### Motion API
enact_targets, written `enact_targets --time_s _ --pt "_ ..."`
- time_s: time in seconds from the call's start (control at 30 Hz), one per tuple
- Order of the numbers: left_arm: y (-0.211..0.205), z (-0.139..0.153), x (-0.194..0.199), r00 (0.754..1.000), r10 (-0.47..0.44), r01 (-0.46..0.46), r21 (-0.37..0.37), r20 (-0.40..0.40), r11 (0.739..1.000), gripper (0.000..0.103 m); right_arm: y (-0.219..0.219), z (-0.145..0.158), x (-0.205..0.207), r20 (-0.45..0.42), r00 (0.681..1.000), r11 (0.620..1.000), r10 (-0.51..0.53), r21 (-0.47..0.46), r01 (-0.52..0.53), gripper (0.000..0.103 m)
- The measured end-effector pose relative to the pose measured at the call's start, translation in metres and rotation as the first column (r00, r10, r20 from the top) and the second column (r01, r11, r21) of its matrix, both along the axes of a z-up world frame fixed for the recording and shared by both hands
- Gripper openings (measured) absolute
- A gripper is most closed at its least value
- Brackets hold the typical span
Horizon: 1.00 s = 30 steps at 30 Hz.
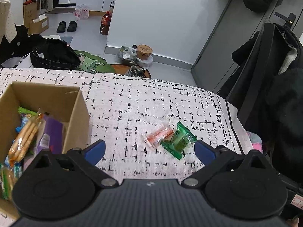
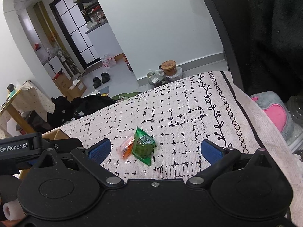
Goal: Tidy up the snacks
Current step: 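Move both tools back to the orange packet and green packet, then grasp the green packet with the right gripper while the left grasps the orange packet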
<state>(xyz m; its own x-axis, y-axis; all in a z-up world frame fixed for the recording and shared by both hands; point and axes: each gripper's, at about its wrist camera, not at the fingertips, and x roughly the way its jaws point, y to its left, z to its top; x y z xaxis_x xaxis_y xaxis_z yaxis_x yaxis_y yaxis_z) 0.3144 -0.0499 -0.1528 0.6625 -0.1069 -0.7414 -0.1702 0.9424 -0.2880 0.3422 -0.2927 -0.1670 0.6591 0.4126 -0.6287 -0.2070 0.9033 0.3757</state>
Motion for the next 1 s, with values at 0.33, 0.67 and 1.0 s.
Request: enact_targets --time_s 0.33,0.67,1.0 --pt "0.007 -0.03 0.036 0.999 -0.023 0.022 -0.02 -0.046 1.0 0.083 0.018 -0.026 0.028 -0.095 0.995 0.999 0.036 0.027 -0.034 0.075" --pt "0.023 -0.04 0.058 0.998 -0.006 0.003 -0.035 -0.068 0.999 0.06 0.054 -0.044 0.048 -0.109 0.991 0.997 0.081 0.005 -0.081 0.066" --pt "0.009 -0.047 0.074 0.995 -0.065 0.061 -0.054 -0.079 0.997 0.06 0.031 -0.038 0.047 -0.127 0.99 0.998 0.054 -0.024 -0.058 0.032"
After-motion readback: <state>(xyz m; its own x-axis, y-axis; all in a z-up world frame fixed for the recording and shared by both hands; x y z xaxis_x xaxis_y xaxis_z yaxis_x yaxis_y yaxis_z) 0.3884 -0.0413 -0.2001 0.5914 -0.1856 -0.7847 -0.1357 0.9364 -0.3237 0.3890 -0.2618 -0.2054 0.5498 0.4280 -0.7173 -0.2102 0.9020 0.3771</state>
